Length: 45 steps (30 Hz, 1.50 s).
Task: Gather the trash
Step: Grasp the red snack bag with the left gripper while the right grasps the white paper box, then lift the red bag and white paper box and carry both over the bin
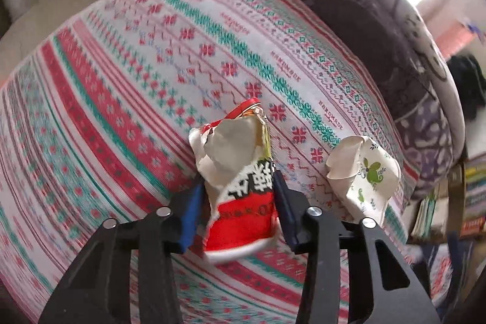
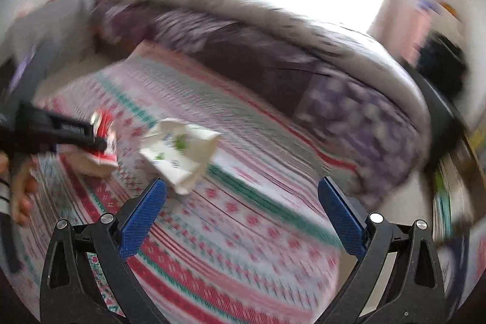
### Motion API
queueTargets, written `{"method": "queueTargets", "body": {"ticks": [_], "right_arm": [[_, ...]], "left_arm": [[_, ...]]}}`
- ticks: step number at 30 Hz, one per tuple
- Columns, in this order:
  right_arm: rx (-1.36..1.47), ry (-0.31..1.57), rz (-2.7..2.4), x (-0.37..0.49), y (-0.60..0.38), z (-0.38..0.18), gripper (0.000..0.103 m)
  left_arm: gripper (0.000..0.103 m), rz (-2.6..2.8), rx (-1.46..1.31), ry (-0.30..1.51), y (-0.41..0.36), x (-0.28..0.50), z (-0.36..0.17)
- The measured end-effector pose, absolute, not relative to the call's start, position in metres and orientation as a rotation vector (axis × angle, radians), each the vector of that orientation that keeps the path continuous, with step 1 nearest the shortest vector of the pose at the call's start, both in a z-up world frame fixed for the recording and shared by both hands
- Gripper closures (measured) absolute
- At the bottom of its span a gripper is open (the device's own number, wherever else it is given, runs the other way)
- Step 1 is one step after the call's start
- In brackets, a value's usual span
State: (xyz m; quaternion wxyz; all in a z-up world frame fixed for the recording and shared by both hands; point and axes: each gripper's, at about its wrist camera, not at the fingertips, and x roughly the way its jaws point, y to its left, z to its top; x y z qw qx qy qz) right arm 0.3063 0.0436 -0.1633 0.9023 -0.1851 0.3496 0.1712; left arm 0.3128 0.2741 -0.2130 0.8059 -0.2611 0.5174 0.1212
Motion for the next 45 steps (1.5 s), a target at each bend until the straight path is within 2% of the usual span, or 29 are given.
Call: {"method": "queueTargets", "body": {"ticks": [9, 13, 17, 19, 22, 27, 38, 45], "right_arm": [[-0.872, 0.708, 0.557, 0.339, 0.133, -0.212, 0.007], [-0.933, 0.762, 0.56, 0.356, 0.145, -0.228, 0.009], [-0.802, 0.836, 0.589, 0.37, 0.138, -0.228, 0.021], [-0.742, 0.848, 0.586, 0.369, 0.135, -0.226, 0.035], [-0.606, 0.863, 0.56, 0.362, 0.126, -0.217, 0.044], [-0.457, 0.837, 0.509, 0.329, 0.111, -0.193, 0.047], [-0.229, 0.701, 0.381, 0.238, 0.074, -0.099, 0.045], [-0.091, 0.697, 0.292, 0.185, 0.031, -0.065, 0.042]], "left_arm": [[0.062, 0.218, -0.362, 1.031, 0.308, 0.296, -0.196], [0.062, 0.2, -0.36, 1.023, 0.315, 0.294, -0.196], [0.062, 0.189, -0.361, 1.029, 0.32, 0.291, -0.201], [0.062, 0.186, -0.368, 1.034, 0.322, 0.29, -0.205], [0.062, 0.18, -0.409, 1.038, 0.328, 0.284, -0.209], [0.062, 0.215, -0.381, 1.028, 0.327, 0.27, -0.199], [0.062, 0.319, -0.228, 0.893, 0.296, 0.211, -0.109], [0.062, 0.325, -0.197, 0.791, 0.262, 0.154, -0.061]]}}
